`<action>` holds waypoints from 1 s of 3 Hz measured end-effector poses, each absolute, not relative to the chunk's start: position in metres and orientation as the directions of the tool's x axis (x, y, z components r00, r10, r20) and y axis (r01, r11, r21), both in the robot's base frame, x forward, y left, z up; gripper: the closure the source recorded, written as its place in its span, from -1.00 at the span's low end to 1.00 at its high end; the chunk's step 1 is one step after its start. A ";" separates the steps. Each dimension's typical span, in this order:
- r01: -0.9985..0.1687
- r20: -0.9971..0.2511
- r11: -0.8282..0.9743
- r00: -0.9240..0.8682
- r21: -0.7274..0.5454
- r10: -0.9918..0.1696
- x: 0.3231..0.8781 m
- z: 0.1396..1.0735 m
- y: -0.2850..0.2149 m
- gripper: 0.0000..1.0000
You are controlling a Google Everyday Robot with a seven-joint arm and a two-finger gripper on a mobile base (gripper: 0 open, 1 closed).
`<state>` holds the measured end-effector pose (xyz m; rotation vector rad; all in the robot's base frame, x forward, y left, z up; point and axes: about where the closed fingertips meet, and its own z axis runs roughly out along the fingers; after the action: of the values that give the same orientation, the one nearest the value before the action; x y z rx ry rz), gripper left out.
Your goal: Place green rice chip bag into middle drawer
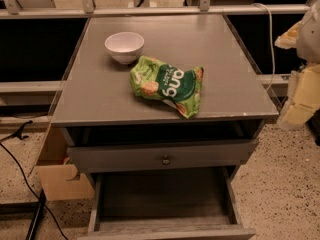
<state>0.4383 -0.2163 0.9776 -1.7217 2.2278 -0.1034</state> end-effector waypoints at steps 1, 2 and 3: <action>-0.930 -0.208 0.270 -0.221 -0.251 -0.953 0.438 0.978 -0.216 -1.00; -0.929 -0.215 0.256 -0.201 -0.269 -0.956 0.440 0.979 -0.216 -1.00; -0.930 -0.242 0.181 -0.105 -0.321 -0.965 0.445 0.979 -0.209 -1.00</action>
Offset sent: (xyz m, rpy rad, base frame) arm 0.0043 -0.0005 -0.0017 0.0052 -0.0262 0.0387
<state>0.4450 -0.2094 0.9794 -1.7836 2.0729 -0.1215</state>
